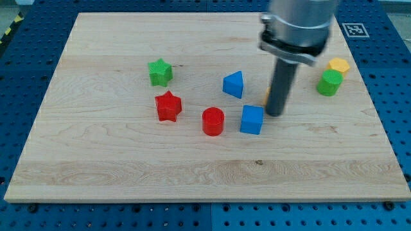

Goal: Place the yellow heart in between the blue triangle and green circle

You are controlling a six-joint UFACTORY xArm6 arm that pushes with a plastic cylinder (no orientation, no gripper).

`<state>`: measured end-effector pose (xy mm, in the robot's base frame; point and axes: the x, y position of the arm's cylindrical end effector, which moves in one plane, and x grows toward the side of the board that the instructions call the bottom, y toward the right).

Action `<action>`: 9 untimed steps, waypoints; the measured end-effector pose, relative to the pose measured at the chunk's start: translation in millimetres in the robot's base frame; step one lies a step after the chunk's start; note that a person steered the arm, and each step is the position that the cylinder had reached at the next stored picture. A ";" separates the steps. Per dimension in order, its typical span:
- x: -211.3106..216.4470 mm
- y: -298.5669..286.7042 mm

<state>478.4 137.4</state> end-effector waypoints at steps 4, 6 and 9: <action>1.1 -37.5; -15.1 1.5; -25.9 -0.4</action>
<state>452.5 137.0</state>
